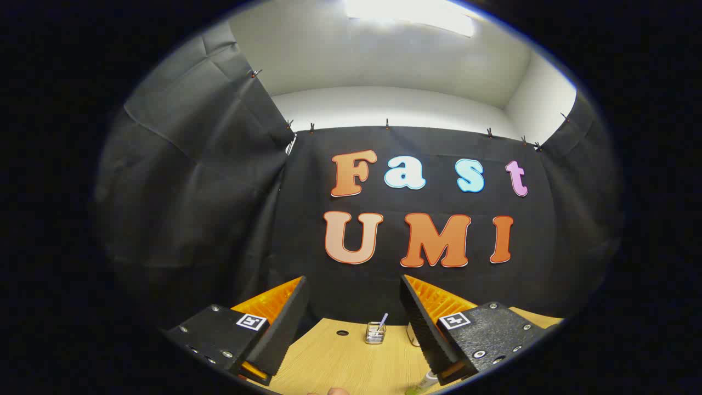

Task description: Take the bottle from table, then pour the juice into the cup, finally place the bottle on the coaster

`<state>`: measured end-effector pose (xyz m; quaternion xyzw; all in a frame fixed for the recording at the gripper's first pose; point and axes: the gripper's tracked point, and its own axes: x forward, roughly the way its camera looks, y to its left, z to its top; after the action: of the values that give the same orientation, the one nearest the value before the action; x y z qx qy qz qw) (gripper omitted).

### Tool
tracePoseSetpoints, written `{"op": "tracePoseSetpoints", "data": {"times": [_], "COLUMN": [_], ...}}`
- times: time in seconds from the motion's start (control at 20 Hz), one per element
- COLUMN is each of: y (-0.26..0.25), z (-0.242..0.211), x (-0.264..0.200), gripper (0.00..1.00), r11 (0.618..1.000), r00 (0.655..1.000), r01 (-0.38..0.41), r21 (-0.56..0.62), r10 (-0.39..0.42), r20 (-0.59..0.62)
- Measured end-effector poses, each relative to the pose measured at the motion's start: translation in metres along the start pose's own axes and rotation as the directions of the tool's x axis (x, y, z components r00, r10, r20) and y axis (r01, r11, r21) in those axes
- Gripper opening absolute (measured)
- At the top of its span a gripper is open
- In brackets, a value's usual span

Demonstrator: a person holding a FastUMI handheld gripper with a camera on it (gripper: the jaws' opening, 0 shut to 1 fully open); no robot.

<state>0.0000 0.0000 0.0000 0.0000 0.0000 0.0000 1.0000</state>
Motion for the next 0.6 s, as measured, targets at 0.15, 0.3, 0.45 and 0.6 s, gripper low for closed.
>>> {"op": "tracePoseSetpoints", "data": {"times": [0.15,0.3,0.45,0.6], "y": [0.004,-0.002,-0.006,-0.016], "z": [-0.005,-0.018,-0.024,-0.025], "x": [-0.006,-0.013,-0.016,-0.019], "gripper": [0.98,0.98,0.98,0.99], "r11": [0.999,0.997,0.997,0.998], "r00": [0.999,0.997,0.995,0.994], "r01": [-0.024,-0.010,-0.008,0.013], "r21": [0.048,0.073,0.071,0.063], "r10": [0.025,0.016,0.015,-0.005], "r20": [-0.024,-0.080,-0.099,-0.113]}}
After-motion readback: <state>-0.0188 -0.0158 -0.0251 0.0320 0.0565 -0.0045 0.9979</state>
